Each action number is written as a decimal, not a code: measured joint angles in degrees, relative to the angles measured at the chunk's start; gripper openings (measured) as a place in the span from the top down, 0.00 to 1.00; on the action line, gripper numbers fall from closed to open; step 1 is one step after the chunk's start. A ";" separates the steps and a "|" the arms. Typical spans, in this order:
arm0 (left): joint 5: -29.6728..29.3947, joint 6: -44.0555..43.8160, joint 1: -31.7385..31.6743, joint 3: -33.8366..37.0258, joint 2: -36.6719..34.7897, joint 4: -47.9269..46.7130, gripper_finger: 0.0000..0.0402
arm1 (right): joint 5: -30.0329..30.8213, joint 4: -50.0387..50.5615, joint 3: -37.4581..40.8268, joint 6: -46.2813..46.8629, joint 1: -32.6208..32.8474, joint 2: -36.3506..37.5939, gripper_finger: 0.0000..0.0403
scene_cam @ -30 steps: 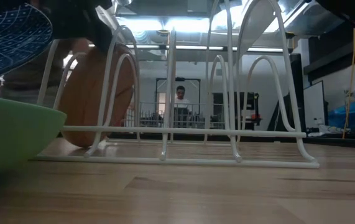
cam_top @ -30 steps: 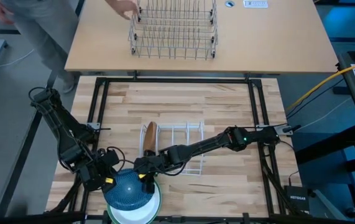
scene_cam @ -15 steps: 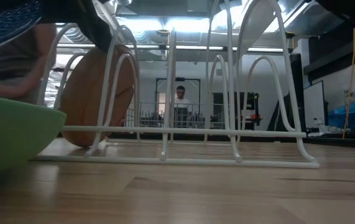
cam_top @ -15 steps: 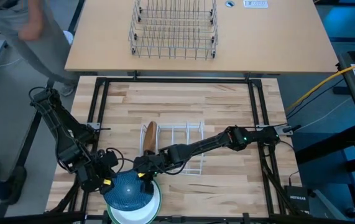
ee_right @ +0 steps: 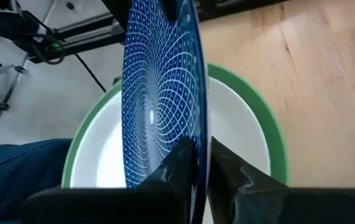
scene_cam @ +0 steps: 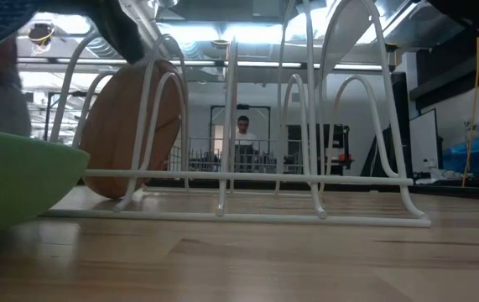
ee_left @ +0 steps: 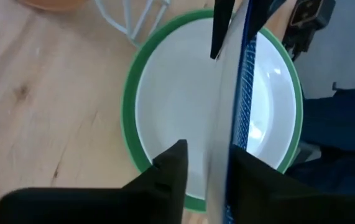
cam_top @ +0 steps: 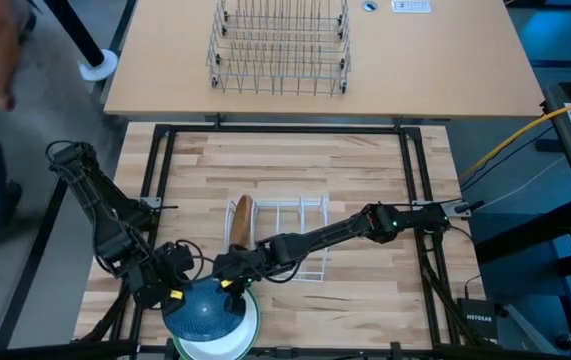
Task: Sort dishes
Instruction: Put the blue plate into the dish rack
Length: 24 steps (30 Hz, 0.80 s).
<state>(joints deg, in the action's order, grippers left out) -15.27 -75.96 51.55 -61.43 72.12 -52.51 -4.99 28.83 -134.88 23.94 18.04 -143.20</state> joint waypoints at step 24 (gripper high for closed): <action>0.66 7.73 -0.33 0.07 0.85 0.34 0.77 | 3.57 -3.12 0.01 -2.00 -0.07 1.20 0.93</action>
<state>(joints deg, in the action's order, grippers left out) -14.61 -68.23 51.22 -61.36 72.97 -52.16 -1.42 25.70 -134.87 21.94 17.98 -142.00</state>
